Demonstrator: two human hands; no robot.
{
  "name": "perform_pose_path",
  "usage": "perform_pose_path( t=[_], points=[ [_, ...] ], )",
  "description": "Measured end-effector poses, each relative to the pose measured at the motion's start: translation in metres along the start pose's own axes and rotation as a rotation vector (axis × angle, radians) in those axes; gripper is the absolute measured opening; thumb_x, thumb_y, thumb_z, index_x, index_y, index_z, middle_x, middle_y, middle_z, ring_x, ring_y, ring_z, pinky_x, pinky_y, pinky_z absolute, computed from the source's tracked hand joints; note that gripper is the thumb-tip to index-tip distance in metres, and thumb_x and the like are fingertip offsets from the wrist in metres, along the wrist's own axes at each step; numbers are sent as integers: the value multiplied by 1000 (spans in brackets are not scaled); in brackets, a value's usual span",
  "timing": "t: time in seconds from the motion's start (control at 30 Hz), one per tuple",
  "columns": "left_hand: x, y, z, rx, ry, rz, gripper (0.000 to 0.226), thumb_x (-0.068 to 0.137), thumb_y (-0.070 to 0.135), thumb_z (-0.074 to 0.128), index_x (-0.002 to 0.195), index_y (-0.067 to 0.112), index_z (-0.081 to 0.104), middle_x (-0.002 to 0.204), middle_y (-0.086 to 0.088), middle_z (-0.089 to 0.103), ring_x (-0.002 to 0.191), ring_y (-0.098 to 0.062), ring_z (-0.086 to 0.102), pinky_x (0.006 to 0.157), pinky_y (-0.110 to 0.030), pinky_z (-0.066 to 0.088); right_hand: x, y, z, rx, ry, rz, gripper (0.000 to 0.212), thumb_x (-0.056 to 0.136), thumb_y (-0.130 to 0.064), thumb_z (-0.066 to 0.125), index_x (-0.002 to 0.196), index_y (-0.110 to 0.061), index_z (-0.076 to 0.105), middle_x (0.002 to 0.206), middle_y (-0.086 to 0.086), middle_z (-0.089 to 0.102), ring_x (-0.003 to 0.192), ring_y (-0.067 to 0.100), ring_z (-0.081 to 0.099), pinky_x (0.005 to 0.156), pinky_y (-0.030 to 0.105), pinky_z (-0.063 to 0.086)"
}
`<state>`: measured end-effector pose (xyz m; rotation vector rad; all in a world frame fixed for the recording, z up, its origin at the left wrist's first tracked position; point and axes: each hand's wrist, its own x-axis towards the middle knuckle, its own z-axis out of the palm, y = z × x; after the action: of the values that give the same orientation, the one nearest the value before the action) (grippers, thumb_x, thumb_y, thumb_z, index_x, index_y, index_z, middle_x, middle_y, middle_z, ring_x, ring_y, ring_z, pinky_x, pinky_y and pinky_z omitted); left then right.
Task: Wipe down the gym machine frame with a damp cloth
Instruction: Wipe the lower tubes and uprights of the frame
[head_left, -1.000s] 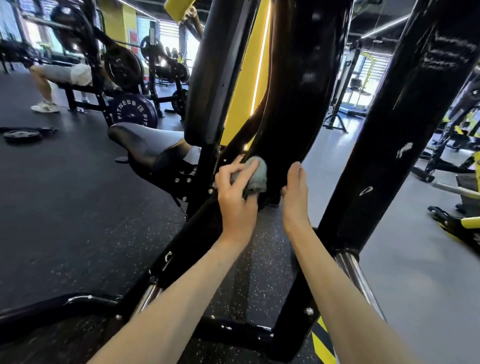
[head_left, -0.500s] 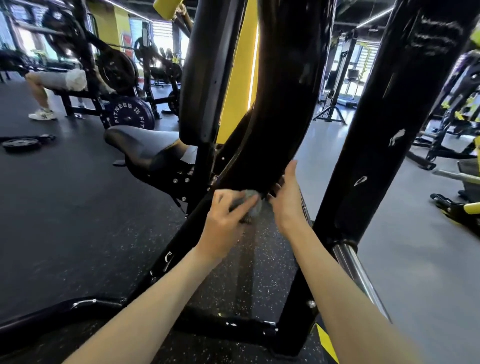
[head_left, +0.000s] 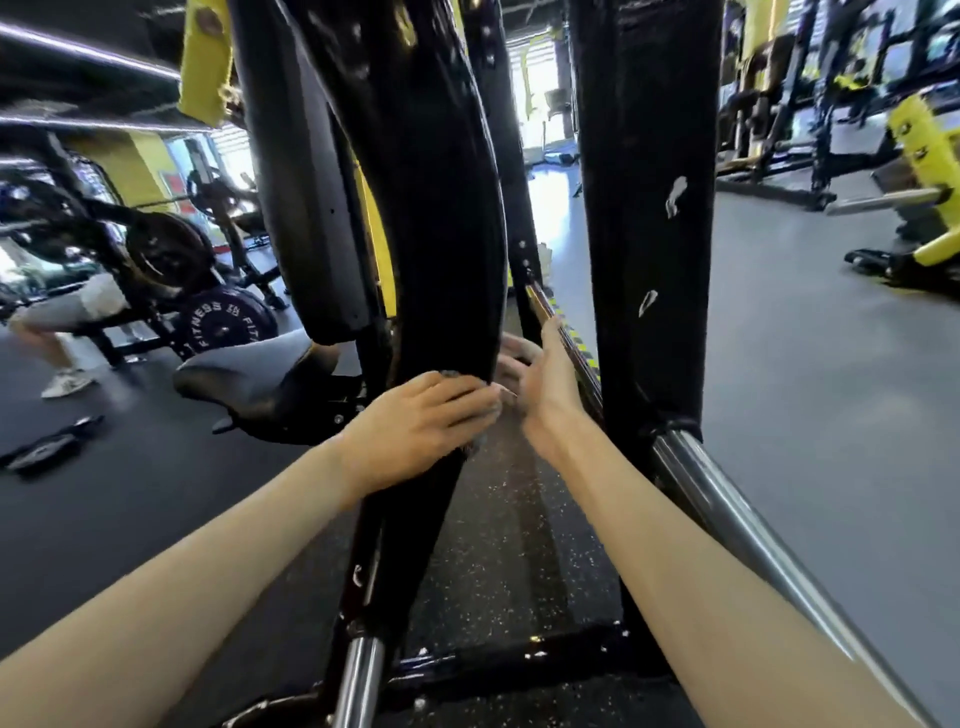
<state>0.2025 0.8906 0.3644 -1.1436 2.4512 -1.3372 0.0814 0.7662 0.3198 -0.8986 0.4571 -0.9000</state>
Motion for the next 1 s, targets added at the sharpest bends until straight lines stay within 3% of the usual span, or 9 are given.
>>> perform_pose_path(
  t=[0.1, 0.23, 0.33, 0.43, 0.57, 0.67, 0.83, 0.93, 1.0],
  points=[
    [28, -28, -21, 180, -13, 61, 42, 87, 10, 34, 113, 13, 67, 125, -5, 63, 125, -22, 44, 97, -36, 30, 1, 1, 3, 7, 0, -8, 61, 98, -61, 26, 103, -15, 65, 76, -5, 72, 67, 8, 64, 60, 23, 43],
    [86, -73, -55, 378, 142, -336, 32, 87, 8, 46, 108, 18, 67, 129, -1, 61, 137, -20, 41, 108, -41, 10, -2, -3, 17, -9, -43, -8, 51, 102, -53, 24, 80, -20, 56, 46, -14, 54, 43, 0, 52, 47, 19, 36],
    [101, -75, -62, 396, 132, -458, 30, 85, 9, 41, 95, 12, 69, 115, -3, 66, 131, -21, 47, 108, -43, 11, -6, -8, 22, 5, -57, 20, 59, 100, -59, 19, 69, -21, 50, 41, -13, 40, 34, 3, 39, 41, 20, 29],
    [95, -46, -40, 437, 59, -316, 24, 83, 20, 47, 88, 15, 70, 101, -3, 67, 120, -21, 57, 109, -44, 20, -1, -10, 20, 58, -52, 8, 75, 95, -68, 12, 67, -15, 57, 46, -6, 48, 37, 7, 45, 41, 20, 33],
    [53, 15, -2, 433, -225, -133, 32, 85, 26, 48, 102, 14, 73, 111, -6, 67, 124, -27, 54, 115, -45, 14, -3, -10, 1, 48, -51, 89, 89, 84, -82, 12, 88, -19, 75, 93, 13, 71, 76, 23, 67, 72, 33, 50],
    [16, 38, 16, 393, -428, -7, 39, 88, 20, 38, 106, 9, 71, 115, -12, 66, 126, -32, 51, 116, -48, 4, -4, 0, -10, -75, -59, 130, 86, 88, -76, 13, 108, -12, 68, 88, 12, 71, 73, 20, 65, 79, 31, 48],
    [44, 15, 9, 437, -242, -58, 36, 84, 22, 39, 100, 13, 70, 115, -4, 66, 131, -28, 47, 117, -45, 2, -9, 8, -6, -145, -8, 111, 71, 92, -72, 25, 110, -19, 69, 107, 7, 72, 106, 22, 66, 95, 42, 52],
    [21, 14, 24, 451, -104, -131, 32, 84, 22, 46, 106, 15, 67, 125, -3, 61, 138, -24, 37, 117, -48, -4, -7, 11, -6, -147, -29, 117, 74, 91, -72, 24, 105, -18, 72, 105, 7, 73, 99, 22, 67, 92, 41, 52],
    [-28, 32, 41, 457, -121, -23, 37, 85, 19, 48, 117, 17, 66, 139, -1, 54, 142, -22, 27, 117, -46, -5, -4, 20, -5, -172, -29, 103, 76, 95, -67, 20, 111, -11, 69, 109, 10, 71, 97, 21, 65, 93, 37, 47]
  ],
)
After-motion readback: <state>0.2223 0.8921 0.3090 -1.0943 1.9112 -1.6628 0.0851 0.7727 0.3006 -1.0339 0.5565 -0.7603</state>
